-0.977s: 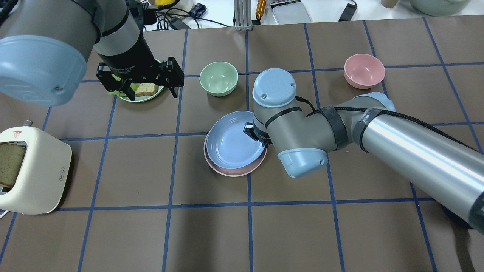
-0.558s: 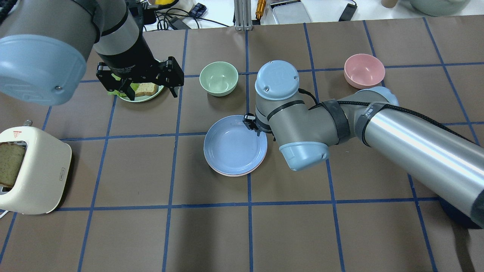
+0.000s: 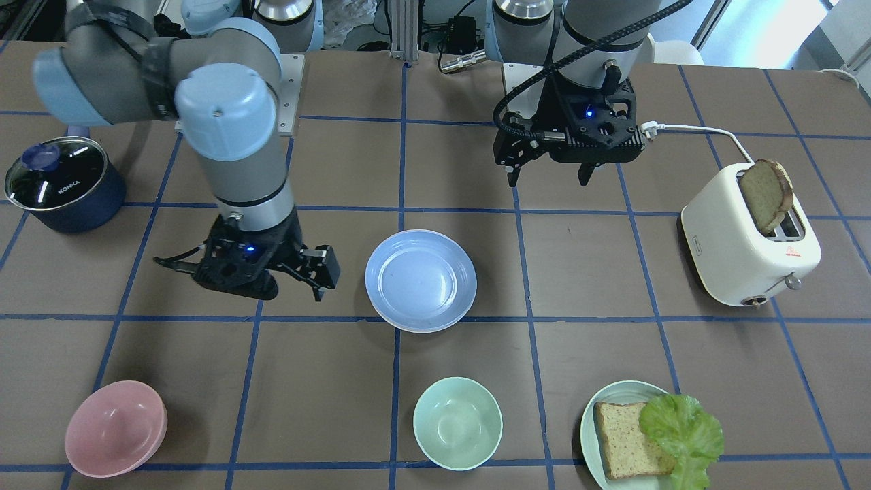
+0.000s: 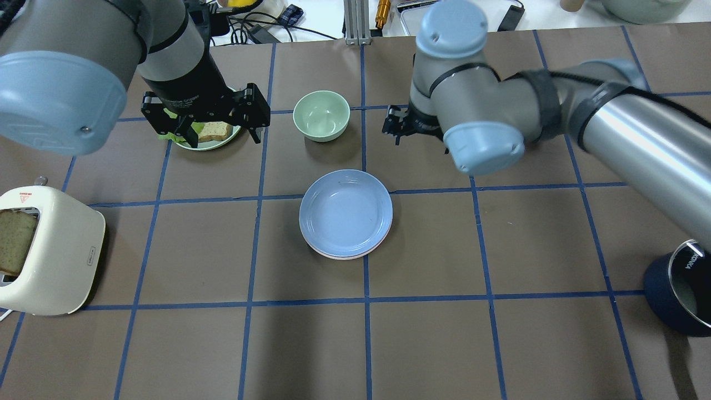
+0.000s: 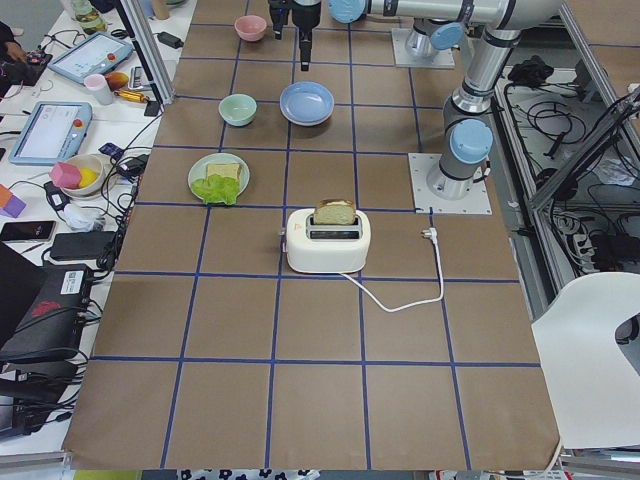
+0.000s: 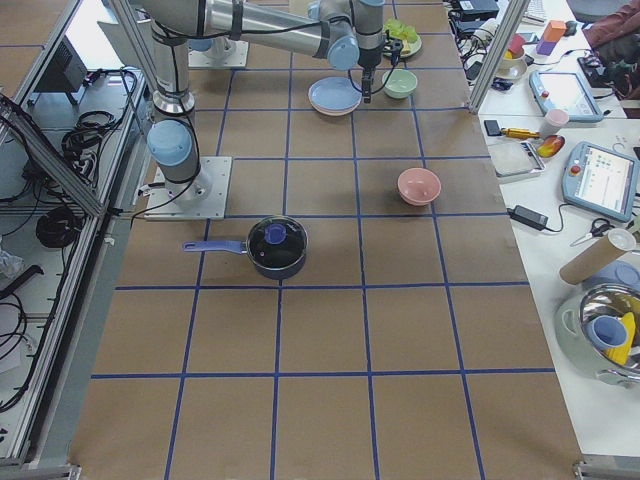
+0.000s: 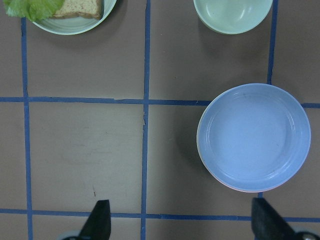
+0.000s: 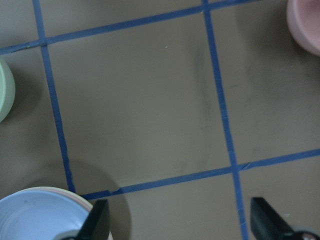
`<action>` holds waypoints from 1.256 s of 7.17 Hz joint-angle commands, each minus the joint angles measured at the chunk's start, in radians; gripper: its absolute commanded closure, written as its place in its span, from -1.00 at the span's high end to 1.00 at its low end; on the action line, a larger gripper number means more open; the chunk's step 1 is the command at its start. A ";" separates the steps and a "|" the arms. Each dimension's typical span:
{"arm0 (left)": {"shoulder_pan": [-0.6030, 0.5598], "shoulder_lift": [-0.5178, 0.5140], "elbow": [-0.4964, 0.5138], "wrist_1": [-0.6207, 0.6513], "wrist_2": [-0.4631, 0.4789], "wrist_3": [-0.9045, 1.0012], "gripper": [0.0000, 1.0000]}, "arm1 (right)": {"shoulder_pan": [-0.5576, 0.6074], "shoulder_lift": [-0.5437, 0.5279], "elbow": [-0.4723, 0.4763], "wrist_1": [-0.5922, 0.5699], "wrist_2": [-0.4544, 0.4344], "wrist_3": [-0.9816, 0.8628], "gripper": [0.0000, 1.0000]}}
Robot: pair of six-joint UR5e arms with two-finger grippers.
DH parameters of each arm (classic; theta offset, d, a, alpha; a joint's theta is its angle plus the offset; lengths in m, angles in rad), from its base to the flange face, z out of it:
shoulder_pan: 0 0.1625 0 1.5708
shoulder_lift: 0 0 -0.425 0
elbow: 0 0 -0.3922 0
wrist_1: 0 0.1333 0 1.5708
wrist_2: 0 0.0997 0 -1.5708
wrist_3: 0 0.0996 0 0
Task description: Stack three plates with pink and blue
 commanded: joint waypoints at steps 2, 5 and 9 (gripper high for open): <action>0.006 -0.006 0.020 -0.003 -0.002 0.000 1.00 | -0.163 -0.053 -0.149 0.191 0.001 -0.270 1.00; 0.012 -0.032 0.072 -0.026 -0.002 0.000 1.00 | -0.189 -0.188 -0.143 0.293 0.014 -0.295 1.00; 0.043 -0.009 0.077 -0.083 -0.002 0.058 1.00 | -0.139 -0.313 0.012 0.281 -0.006 -0.196 1.00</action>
